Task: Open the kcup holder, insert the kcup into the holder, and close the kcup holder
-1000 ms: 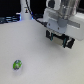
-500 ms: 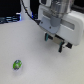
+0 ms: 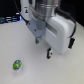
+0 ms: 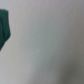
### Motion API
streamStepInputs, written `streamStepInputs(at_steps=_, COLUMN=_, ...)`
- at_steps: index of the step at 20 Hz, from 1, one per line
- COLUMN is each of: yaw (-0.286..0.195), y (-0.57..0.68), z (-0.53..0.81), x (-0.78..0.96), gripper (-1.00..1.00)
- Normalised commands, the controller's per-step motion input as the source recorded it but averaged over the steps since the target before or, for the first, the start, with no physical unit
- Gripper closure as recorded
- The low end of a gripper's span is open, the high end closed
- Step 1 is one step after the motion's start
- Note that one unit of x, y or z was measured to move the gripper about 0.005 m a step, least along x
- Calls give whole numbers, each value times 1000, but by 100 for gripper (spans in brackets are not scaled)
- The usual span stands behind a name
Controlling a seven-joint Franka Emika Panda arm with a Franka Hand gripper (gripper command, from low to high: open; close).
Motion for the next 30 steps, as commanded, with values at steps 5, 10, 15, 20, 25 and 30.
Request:
streamStepInputs(at_steps=5, yaw=-177, y=-739, z=-1, x=197, gripper=-100)
streamStepInputs(at_steps=10, yaw=-187, y=-658, z=-1, x=285, gripper=-100)
streamStepInputs(at_steps=15, yaw=-182, y=-433, z=-7, x=463, gripper=-100)
streamStepInputs(at_steps=20, yaw=-151, y=-319, z=-115, x=380, gripper=-100)
streamStepInputs(at_steps=25, yaw=-146, y=-207, z=-160, x=285, gripper=-100)
streamStepInputs(at_steps=30, yaw=-84, y=-85, z=-95, x=42, gripper=-100)
